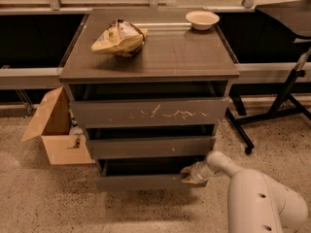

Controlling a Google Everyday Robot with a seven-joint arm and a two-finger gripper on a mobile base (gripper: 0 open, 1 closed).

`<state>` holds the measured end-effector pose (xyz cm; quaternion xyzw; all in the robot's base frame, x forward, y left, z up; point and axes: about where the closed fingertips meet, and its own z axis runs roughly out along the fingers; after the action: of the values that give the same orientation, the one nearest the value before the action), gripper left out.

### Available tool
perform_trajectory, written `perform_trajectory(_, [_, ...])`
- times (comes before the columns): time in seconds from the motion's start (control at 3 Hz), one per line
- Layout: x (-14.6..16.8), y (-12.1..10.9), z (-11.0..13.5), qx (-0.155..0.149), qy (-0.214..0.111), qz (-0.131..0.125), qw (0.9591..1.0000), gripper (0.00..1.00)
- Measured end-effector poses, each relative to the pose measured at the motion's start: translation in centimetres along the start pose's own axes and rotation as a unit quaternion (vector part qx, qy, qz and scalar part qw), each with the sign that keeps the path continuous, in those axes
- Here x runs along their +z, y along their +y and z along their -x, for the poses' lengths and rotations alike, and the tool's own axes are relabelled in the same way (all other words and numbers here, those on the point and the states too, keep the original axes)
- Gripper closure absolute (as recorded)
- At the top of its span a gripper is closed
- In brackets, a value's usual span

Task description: Open bottom drawer

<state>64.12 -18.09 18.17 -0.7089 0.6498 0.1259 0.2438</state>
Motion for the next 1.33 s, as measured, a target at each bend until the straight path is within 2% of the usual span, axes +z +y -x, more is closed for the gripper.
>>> perform_trajectory(0.33, [-0.78,-0.17,0.46,0.0,0.0,0.0,1.0,1.0])
perform_trajectory(0.67, [-0.94,-0.2,0.55,0.0,0.0,0.0,1.0,0.95])
perform_trajectory(1.33, [-0.93,-0.2,0.55,0.0,0.0,0.0,1.0,0.52])
